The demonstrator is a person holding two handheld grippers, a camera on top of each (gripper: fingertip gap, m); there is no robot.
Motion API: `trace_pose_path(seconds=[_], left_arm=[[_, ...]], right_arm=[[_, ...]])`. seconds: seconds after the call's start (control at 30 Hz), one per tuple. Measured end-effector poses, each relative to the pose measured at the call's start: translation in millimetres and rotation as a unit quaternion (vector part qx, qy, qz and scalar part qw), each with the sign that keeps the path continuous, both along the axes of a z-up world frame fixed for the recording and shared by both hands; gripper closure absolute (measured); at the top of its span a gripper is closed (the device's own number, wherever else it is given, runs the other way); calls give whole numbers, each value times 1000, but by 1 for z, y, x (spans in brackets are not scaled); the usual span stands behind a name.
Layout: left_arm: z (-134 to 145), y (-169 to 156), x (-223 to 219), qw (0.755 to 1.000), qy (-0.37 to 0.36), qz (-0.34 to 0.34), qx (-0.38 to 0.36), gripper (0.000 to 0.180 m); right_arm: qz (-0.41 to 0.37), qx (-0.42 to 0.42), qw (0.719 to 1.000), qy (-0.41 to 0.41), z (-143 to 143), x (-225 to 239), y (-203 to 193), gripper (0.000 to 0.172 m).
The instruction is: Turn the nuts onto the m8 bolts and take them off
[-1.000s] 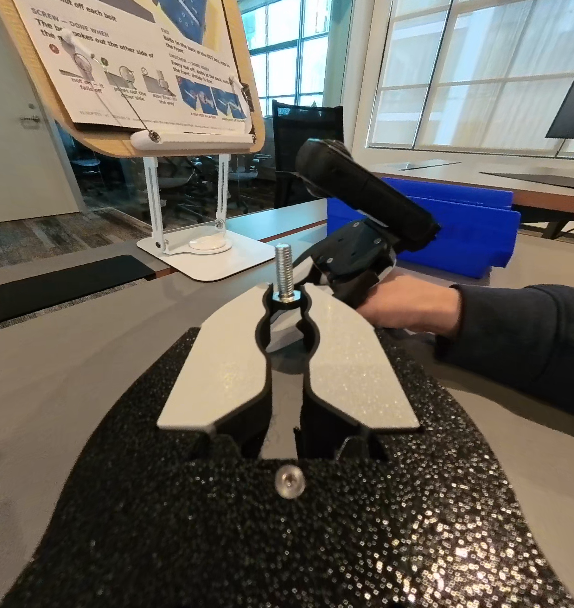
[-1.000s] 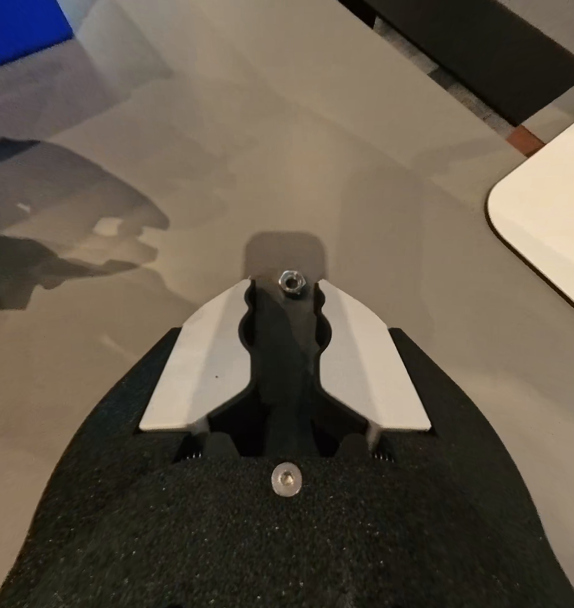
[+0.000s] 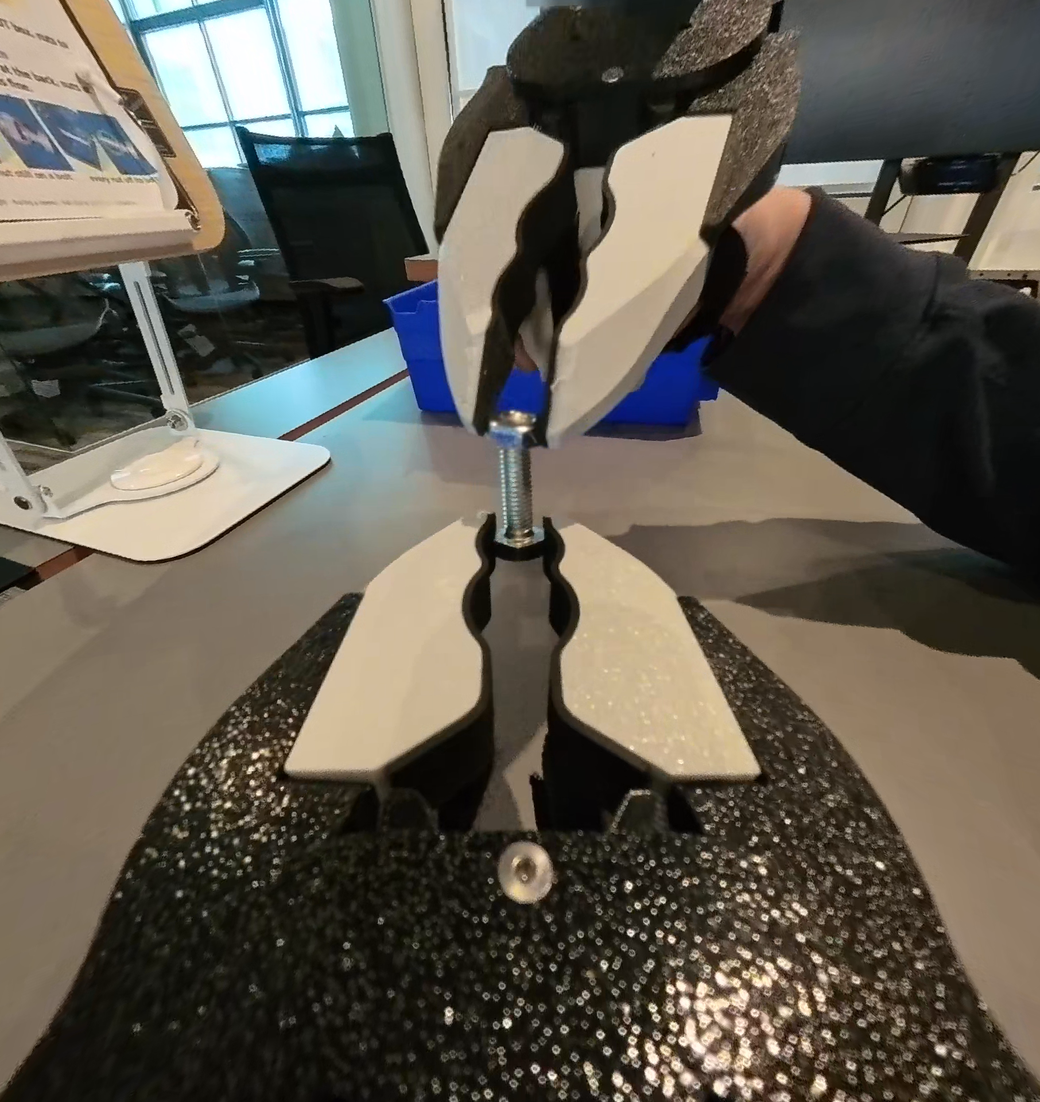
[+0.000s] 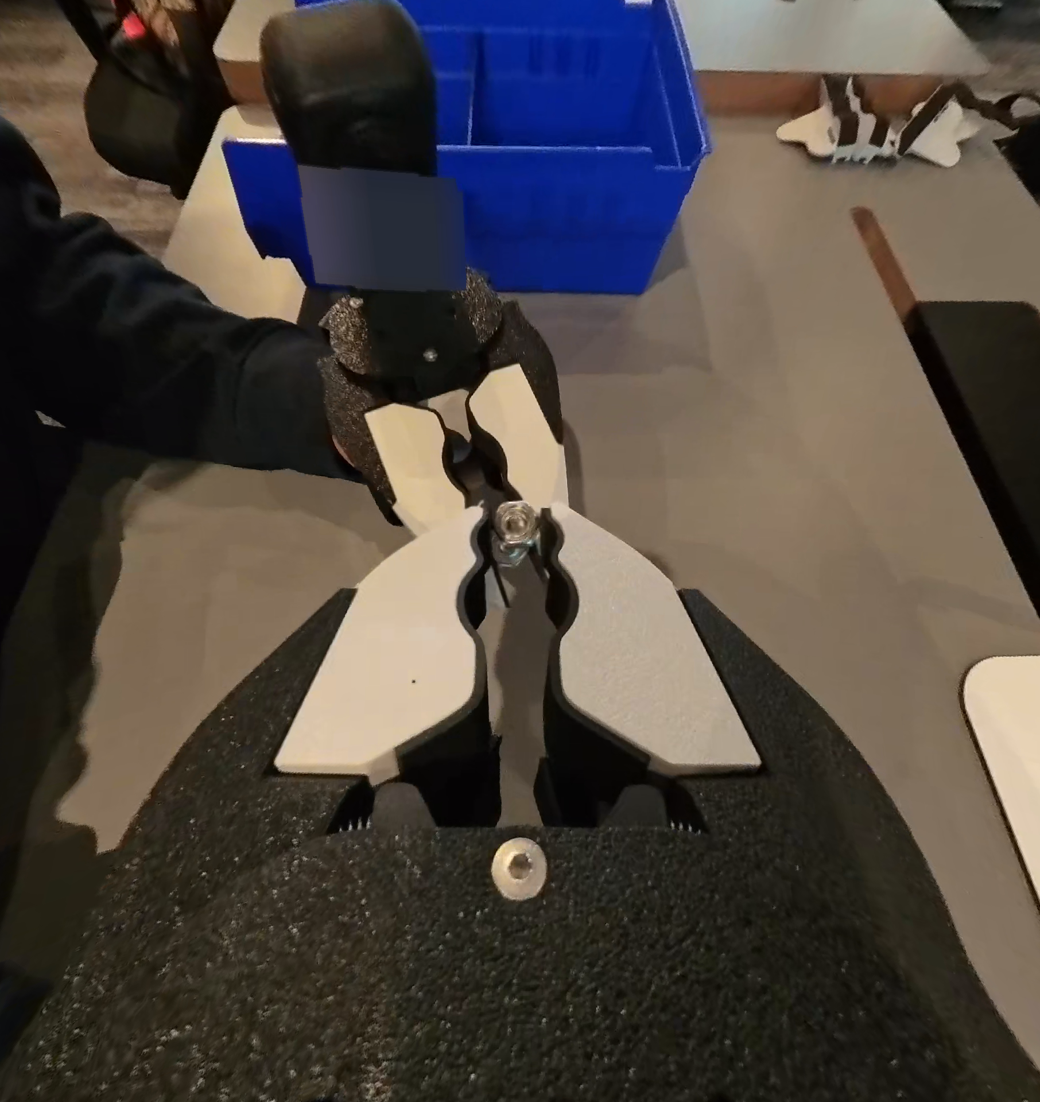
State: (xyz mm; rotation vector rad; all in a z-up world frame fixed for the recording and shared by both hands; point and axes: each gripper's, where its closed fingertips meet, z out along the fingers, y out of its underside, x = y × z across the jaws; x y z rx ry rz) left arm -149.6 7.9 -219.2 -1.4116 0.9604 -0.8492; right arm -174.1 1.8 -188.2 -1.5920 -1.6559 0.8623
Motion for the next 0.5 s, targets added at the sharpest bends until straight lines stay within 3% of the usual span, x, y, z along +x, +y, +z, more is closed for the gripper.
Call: trace_pose_path(seconds=[0.5], left_arm=[[-5, -4, 5, 1000, 18, -14, 2, 166]], right_arm=[[8, -8, 1000, -20, -6, 4, -4, 156]])
